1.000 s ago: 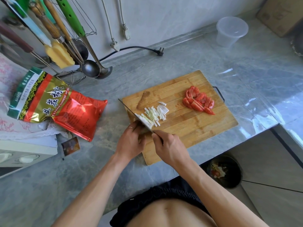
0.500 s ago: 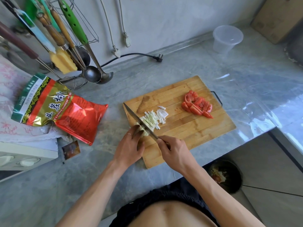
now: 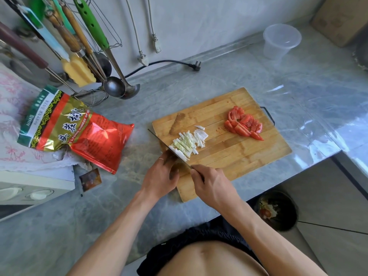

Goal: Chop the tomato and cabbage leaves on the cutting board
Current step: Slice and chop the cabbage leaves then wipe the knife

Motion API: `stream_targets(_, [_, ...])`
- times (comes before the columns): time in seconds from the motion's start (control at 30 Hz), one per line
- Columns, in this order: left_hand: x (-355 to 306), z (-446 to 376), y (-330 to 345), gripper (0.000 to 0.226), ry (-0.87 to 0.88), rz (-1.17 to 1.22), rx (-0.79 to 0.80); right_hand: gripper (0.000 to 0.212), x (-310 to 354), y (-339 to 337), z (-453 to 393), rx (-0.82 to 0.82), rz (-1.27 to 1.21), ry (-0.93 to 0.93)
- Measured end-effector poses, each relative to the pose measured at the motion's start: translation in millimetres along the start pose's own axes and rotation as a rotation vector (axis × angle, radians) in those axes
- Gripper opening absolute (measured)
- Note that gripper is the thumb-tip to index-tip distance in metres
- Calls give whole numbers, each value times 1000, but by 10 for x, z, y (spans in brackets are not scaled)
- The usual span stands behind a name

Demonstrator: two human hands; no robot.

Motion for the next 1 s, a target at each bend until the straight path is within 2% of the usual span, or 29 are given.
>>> stream_targets(0.13, [40, 1, 29, 43, -40, 8, 8, 26, 22, 39, -61, -18, -12, 33])
stream_targets(0.3, [34, 10, 21, 45, -9, -7, 8, 34, 15, 5, -142, -72, -125, 79])
stream_targets(0.47, [35, 55, -3, 46, 25, -59, -13, 44, 32, -113, -80, -77, -154, 56])
stream_targets(0.67, [-5, 77, -12, 51, 0, -81, -19, 42, 44, -111, 28, -46, -151, 27])
stream_targets(0.83, [42, 68, -38, 42, -14, 11, -25, 39, 66, -62, 74, -18, -159, 17])
stream_targets(1.0, [53, 99, -19, 39, -31, 4, -26, 37, 54, -56, 36, 14, -123, 45])
Point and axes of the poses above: each hand's wrist, its own z-axis away from the middle knuckle, its own y-axis out of the palm, x = y × z, the point moved 5 cm from there along -z, towards the middle knuckle, and after that the axes turned 1 degree about -x, right-handed, at the moved point
